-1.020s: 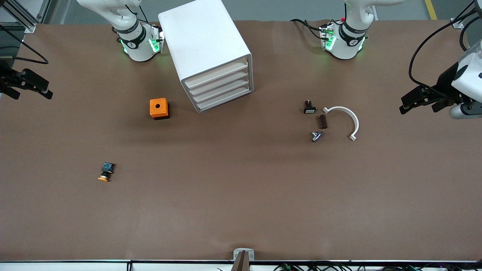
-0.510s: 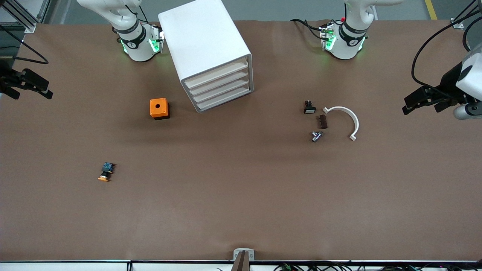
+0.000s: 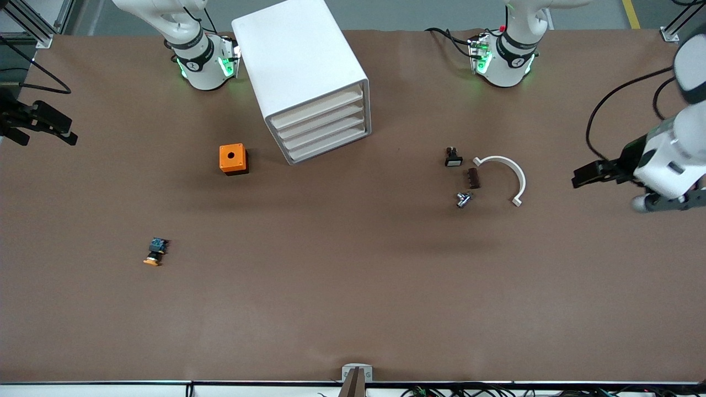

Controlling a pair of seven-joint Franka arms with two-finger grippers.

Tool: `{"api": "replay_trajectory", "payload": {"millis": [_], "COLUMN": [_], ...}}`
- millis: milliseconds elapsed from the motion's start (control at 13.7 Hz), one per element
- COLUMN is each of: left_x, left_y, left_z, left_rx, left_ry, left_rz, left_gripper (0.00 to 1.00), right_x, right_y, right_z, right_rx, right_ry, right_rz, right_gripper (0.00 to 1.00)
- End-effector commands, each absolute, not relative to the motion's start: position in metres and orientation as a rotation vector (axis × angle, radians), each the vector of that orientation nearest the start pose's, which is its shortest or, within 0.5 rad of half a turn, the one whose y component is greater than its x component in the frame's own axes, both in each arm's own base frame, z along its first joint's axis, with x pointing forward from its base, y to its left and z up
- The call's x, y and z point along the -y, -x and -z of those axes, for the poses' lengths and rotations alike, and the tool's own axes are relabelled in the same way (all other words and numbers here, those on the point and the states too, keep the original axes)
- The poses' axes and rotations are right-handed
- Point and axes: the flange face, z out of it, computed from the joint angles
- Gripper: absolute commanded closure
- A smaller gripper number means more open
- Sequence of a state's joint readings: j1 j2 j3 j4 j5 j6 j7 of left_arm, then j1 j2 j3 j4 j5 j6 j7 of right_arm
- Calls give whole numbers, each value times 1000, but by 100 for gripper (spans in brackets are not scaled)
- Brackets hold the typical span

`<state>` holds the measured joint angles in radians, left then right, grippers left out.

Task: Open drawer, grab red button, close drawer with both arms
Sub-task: 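Reach the left gripper toward the white cabinet's drawer handle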

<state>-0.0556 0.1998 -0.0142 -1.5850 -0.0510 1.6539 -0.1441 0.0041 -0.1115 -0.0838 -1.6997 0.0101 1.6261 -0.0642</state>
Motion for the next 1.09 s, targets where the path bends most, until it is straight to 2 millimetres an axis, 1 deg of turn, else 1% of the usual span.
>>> {"api": "replay_trajectory", "payload": {"millis": [0,73,146,219,291,364,510,583,656,729,874,947,1020], "left_x": [86,108,137,160,180,210,250,267,291,311,337,350,363], "left_y": [-618,-617,-615,-614,-615,-612,-610,-606,-596,-588,-582,-577,-570], "left_z": [-473,-461,-445,-434,-427,-419,-407,-396,-390,-380,-363,-353,-342], "left_rx": [84,133,181,227,282,339,520,593,667,817,1166,1281,1366], "left_ry": [3135,3115,3092,3081,3066,3076,3106,3093,3081,3035,2892,2811,2718], "left_rz": [-300,-329,-361,-384,-395,-436,-533,-591,-654,-746,-959,-1057,-1116], "left_gripper": [0,0,0,0,0,0,0,0,0,0,0,0,0], "right_x": [41,41,42,42,42,42,42,42,41,42,41,41,41], "right_y": [-515,-515,-515,-515,-515,-515,-515,-514,-514,-514,-514,-514,-514], "right_z": [-631,-631,-631,-631,-631,-631,-631,-631,-631,-631,-631,-631,-631], "right_rx": [-8,-8,-11,-11,-11,-11,-11,-13,-9,-11,-11,-9,-11], "right_ry": [3139,3139,3139,3139,3141,3139,3139,3139,3139,3141,3139,3139,3139], "right_rz": [70,70,70,67,67,67,65,62,62,62,62,62,62], "right_gripper": [0,0,0,0,0,0,0,0,0,0,0,0,0]}}
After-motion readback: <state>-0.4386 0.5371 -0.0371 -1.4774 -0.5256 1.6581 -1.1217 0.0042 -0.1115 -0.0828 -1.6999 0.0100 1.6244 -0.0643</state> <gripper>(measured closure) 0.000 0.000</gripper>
